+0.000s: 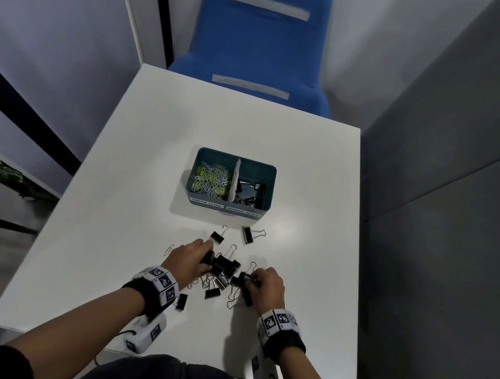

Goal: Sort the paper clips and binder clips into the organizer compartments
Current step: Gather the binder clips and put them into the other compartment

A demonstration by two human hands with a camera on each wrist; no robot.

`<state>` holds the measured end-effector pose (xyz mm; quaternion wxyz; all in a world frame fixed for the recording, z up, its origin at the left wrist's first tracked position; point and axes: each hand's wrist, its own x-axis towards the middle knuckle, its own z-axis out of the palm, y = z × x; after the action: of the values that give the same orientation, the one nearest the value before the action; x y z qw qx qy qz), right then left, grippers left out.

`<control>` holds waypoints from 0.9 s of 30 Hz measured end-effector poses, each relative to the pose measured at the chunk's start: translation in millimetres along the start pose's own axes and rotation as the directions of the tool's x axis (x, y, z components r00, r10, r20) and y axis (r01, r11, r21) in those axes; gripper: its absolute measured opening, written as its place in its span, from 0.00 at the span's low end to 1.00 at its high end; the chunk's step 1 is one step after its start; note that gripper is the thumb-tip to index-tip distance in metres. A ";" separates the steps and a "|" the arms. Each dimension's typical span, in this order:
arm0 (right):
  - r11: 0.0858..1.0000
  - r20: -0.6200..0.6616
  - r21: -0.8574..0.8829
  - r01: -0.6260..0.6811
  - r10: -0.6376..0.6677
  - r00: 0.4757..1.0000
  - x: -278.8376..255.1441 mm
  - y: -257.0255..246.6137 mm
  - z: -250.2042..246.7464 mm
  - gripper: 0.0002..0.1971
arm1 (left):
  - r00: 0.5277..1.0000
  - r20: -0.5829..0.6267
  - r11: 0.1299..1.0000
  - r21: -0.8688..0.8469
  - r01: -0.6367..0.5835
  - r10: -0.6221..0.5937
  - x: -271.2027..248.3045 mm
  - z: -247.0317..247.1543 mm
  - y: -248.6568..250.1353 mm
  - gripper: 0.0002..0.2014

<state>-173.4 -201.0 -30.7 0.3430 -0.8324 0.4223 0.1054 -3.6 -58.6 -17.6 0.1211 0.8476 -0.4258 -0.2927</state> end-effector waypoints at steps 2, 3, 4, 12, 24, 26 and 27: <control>1.000 -0.036 0.007 0.011 -0.011 0.999 -3.3 3.7 -6.4 0.07 | 0.998 -0.043 0.996 -0.079 -0.043 0.040 3.0 -14.4 11.1 0.16; 1.000 -0.056 0.017 0.021 -0.020 0.998 -4.8 5.3 -9.4 0.06 | 0.996 -0.066 0.991 -0.116 -0.062 0.055 6.5 -24.6 19.0 0.15; 0.999 -0.072 0.032 0.029 -0.027 0.997 -6.5 6.3 -12.2 0.06 | 0.993 -0.096 0.986 -0.150 -0.079 0.065 12.1 -35.7 27.1 0.16; 0.978 -0.136 0.112 0.173 -0.158 0.978 2.0 -20.9 -51.7 0.03 | 0.941 -0.337 0.936 -0.317 -0.151 0.037 78.7 -124.8 86.8 0.22; 0.923 -0.286 0.077 0.376 -0.341 0.896 73.4 -114.8 -130.2 0.14 | 0.991 -0.131 0.998 -0.045 0.034 -0.039 4.8 -56.6 -0.8 0.08; 0.925 -0.288 0.030 0.379 -0.355 0.890 72.9 -111.8 -126.1 0.23 | 0.988 -0.081 0.992 -0.009 0.129 -0.129 -13.8 -36.3 -25.7 0.12; 0.921 -0.298 0.021 0.388 -0.364 0.882 69.5 -106.0 -120.9 0.24 | 0.986 -0.060 0.987 -0.014 0.157 -0.158 -23.4 -26.0 -36.0 0.15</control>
<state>-61.8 -281.4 77.9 0.3248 -0.8904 0.3021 -0.1027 24.6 -19.3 -4.0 0.1143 0.8865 -0.3524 -0.2772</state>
